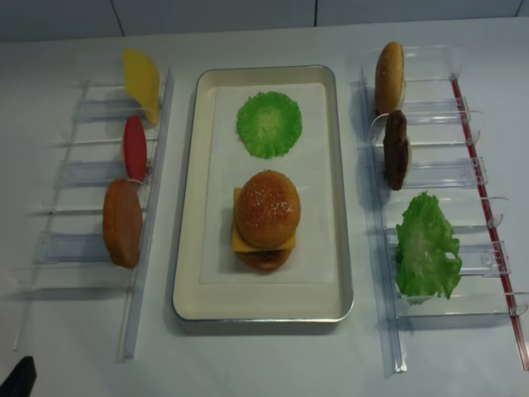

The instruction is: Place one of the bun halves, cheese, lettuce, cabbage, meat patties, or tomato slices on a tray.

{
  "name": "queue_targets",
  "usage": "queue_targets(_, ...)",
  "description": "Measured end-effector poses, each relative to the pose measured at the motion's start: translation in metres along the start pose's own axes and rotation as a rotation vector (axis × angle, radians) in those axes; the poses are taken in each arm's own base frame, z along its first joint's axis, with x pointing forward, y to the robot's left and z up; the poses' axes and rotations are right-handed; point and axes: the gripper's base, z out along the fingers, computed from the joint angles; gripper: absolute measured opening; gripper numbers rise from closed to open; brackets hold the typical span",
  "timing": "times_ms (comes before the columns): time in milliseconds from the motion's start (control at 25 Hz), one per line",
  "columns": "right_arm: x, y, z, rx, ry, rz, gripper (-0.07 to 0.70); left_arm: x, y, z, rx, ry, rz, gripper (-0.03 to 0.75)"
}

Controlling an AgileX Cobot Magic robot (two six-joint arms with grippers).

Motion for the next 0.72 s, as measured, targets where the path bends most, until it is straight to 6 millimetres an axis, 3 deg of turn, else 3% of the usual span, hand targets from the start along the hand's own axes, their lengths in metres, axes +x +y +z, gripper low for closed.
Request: queue_targets(720,0.0,0.0,0.0,0.005,0.0,0.003,0.588,0.0,0.0,0.0,0.0,0.0,0.0,0.493)
